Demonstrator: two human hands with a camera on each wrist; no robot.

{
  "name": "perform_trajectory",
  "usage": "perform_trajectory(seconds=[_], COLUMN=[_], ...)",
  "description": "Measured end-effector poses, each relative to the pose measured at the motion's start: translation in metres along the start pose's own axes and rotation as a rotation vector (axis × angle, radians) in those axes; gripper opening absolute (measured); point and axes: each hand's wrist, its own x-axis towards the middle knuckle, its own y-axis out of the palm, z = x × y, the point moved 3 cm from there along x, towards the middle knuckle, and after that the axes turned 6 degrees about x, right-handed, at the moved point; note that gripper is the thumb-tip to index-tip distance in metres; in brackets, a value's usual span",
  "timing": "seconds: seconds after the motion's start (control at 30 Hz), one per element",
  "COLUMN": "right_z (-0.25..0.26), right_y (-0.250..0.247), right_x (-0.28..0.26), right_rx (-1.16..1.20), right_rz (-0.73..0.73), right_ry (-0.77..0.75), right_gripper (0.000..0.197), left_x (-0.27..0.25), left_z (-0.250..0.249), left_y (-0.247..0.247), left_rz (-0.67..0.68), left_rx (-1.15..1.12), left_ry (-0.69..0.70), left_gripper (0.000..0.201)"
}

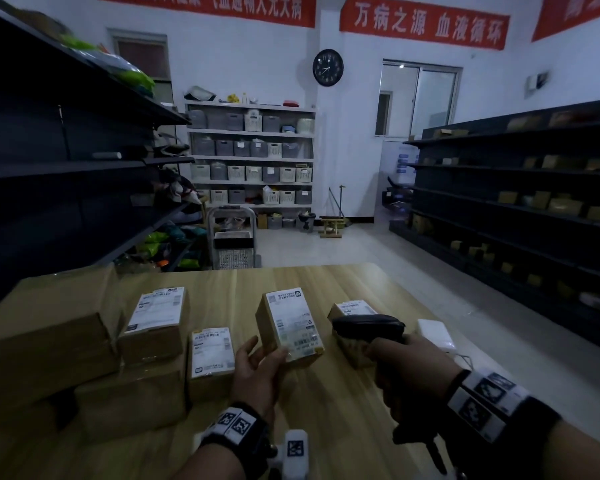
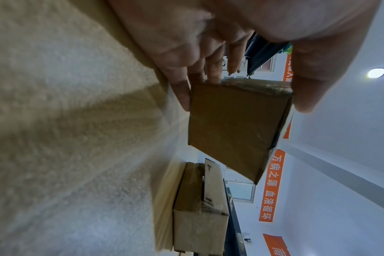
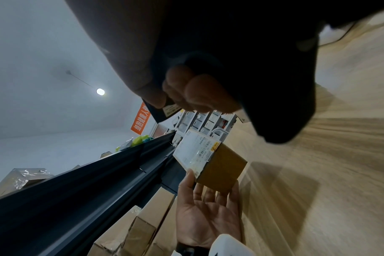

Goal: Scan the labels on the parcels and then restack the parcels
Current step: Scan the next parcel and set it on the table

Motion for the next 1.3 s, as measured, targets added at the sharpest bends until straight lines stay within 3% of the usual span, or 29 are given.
perform_trajectory(seconds=[0.1, 0.3, 0.53, 0.73, 0.9, 1.0, 1.1, 1.2, 1.3], right_z=[-0.002, -0.014, -0.057, -0.080, -0.086, -0.084, -0.081, -0.079, -0.078], right_y=[-0.001, -0.009, -0.033, -0.044, -0.046, -0.044, -0.041, -0.042, -0.044], right_x=[0.003, 0.019, 0.061, 0.087, 0.095, 0.097, 0.097, 0.097, 0.098], right_rx=[0.027, 0.198, 0.563, 0.785, 0.760, 0.779, 0.841, 0.866, 0.864], right_rz=[0.014, -0.001, 0.026, 0.115, 0.164, 0.169, 0.177, 0.203, 0.255], right_ry=[-0.005, -0.004, 0.057, 0.048, 0.072, 0.089, 0.059, 0.036, 0.046], right_gripper=[0.011, 0.020, 0.036, 0.031, 0.043, 0.039, 0.036, 0.038, 0.038], left_x=[0.002, -0.001, 0.003, 0.004, -0.002, 0.004, 0.008, 0.011, 0.023], left_z=[0.002, 0.000, 0.002, 0.004, 0.001, 0.008, 0.005, -0.002, 0.002], left_y=[0.000, 0.000, -0.001, 0.003, 0.003, 0.002, 0.009, 0.026, 0.041], left_rz=[0.005, 0.028, 0.021, -0.031, -0.010, -0.045, -0.036, 0.029, 0.045], left_rx=[-0.015, -0.036, -0.038, 0.029, 0.054, 0.089, 0.069, 0.205, 0.362], left_ry=[-0.004, 0.003, -0.031, -0.006, 0.003, 0.039, -0.008, -0.147, -0.184], left_gripper=[0.117, 0.067, 0.052, 0.036, 0.023, 0.011, 0.017, 0.036, 0.075])
